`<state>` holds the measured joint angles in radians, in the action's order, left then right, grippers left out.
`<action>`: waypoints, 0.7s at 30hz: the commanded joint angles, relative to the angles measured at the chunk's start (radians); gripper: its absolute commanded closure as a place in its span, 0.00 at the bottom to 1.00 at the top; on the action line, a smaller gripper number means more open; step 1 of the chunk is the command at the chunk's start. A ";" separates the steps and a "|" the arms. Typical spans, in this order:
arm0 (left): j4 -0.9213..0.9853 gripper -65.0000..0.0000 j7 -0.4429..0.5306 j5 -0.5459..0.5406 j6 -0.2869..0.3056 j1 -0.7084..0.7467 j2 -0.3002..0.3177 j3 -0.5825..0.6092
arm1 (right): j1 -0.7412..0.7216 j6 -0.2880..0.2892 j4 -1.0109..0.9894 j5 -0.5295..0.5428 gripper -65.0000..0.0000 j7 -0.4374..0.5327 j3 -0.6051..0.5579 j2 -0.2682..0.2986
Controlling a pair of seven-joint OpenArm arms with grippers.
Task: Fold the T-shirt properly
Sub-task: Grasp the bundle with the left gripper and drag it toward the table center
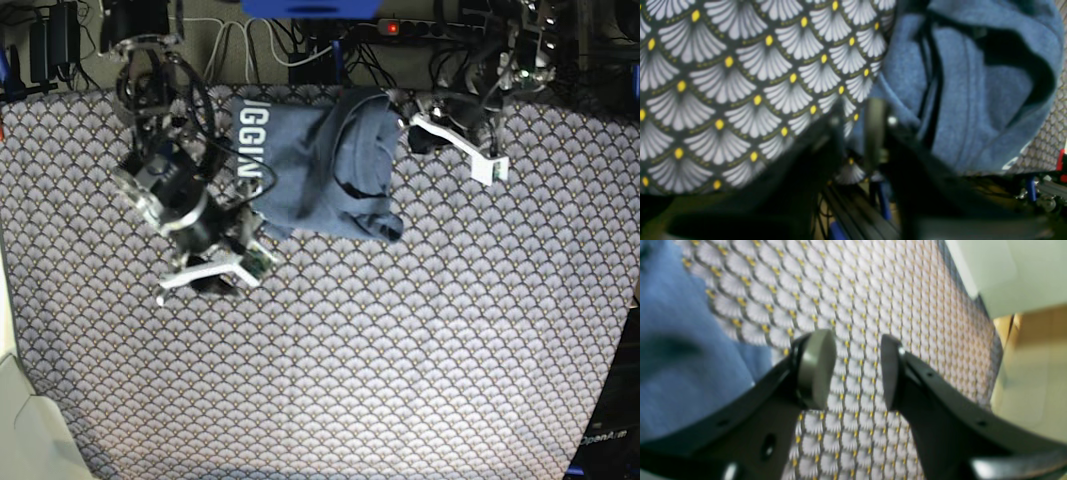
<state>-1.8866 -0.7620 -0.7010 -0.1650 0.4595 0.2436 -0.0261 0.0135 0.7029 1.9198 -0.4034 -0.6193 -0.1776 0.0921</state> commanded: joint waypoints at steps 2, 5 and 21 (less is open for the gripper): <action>-0.006 0.99 0.008 -0.010 0.005 0.002 -0.007 0.013 | 0.010 -0.005 0.017 0.005 0.59 0.016 0.051 0.015; -0.006 0.99 0.008 -0.010 -0.003 0.000 -0.003 0.053 | 0.046 -0.005 0.017 0.004 0.59 0.016 0.120 0.015; 0.028 1.00 -0.202 0.002 -0.005 -0.014 -0.028 0.071 | 0.184 -0.005 0.013 0.005 0.59 0.016 0.189 0.008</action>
<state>-1.8473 -0.9676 -0.6865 -0.1757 0.4526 0.2150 0.0460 0.2089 0.7029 1.9175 -0.4046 -0.6239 0.0116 0.0986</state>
